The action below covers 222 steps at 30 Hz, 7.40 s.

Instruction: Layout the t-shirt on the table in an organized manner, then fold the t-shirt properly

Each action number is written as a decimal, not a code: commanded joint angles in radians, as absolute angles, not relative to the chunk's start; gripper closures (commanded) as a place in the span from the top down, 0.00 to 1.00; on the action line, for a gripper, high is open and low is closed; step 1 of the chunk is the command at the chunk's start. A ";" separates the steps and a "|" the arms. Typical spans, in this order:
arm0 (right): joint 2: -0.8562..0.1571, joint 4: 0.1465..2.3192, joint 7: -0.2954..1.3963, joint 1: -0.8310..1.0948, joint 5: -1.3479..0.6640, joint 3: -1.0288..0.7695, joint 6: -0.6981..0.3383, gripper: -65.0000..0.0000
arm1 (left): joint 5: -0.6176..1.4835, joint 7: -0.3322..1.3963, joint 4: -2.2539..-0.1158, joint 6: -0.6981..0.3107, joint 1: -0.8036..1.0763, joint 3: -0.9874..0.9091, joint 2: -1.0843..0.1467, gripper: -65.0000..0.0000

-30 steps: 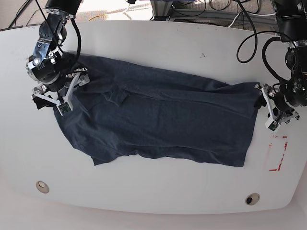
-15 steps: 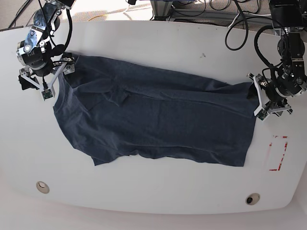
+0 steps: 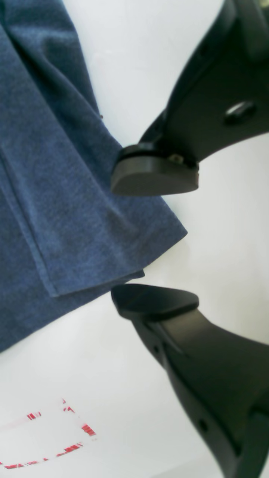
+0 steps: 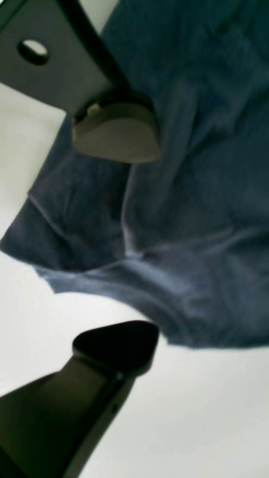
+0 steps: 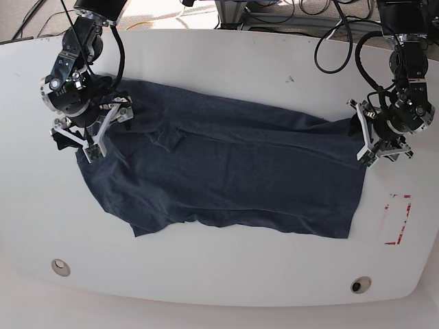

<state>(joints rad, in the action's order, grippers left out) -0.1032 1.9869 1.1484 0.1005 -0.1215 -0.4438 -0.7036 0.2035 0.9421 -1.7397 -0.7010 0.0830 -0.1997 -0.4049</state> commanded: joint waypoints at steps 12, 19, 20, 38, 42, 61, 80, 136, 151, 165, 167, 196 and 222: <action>-0.087 2.017 1.158 0.162 -0.101 -0.453 -0.698 0.46 | 0.208 0.929 -1.755 -0.698 0.070 -0.206 -0.424 0.53; -0.081 2.002 1.153 0.171 -0.102 -0.449 -0.698 0.11 | 0.208 0.929 -1.738 -0.698 0.070 -0.208 -0.424 0.53; -0.081 1.995 1.153 0.170 -0.105 -0.449 -0.698 0.10 | 0.208 0.929 -1.735 -0.698 0.070 -0.208 -0.424 0.53; -0.087 1.705 1.066 -0.025 -0.101 -0.446 -0.698 0.13 | 0.208 0.929 -1.712 -0.698 0.070 -0.206 -0.423 0.53; -0.085 1.650 1.067 -0.099 -0.101 -0.446 -0.698 0.13 | 0.208 0.929 -1.712 -0.698 0.070 -0.208 -0.423 0.53; -0.134 1.719 1.198 -0.225 -0.099 -0.447 -0.698 0.13 | 0.209 0.929 -1.721 -0.698 0.068 -0.213 -0.423 0.53; -0.137 1.969 1.161 0.116 -0.108 -0.659 -0.698 0.81 | 0.209 0.894 -1.785 -0.698 0.070 -0.292 -0.355 0.71; -0.143 1.669 1.069 0.179 -0.108 -0.661 -0.698 0.13 | 0.213 0.897 -1.679 -0.698 0.119 -0.455 -0.326 0.72; -0.140 1.669 1.069 0.179 -0.108 -0.659 -0.698 0.13 | 0.249 0.892 -1.586 -0.698 0.088 -0.449 -0.294 0.72; -0.140 1.669 1.069 0.177 -0.108 -0.659 -0.698 0.13 | 0.246 0.891 -1.486 -0.698 0.039 -0.386 -0.295 0.71; -0.140 1.669 1.069 0.177 -0.108 -0.659 -0.698 0.13 | 0.246 0.880 -1.474 -0.698 0.024 -0.361 -0.297 0.71; -0.174 1.673 1.070 0.185 -0.108 -0.661 -0.698 0.13 | 0.145 0.845 -1.550 -0.698 0.151 -0.312 -0.320 0.00; -0.242 1.814 1.073 0.417 -0.108 -0.657 -0.698 0.13 | 0.150 0.963 -1.816 -0.698 0.432 -0.409 -0.321 0.00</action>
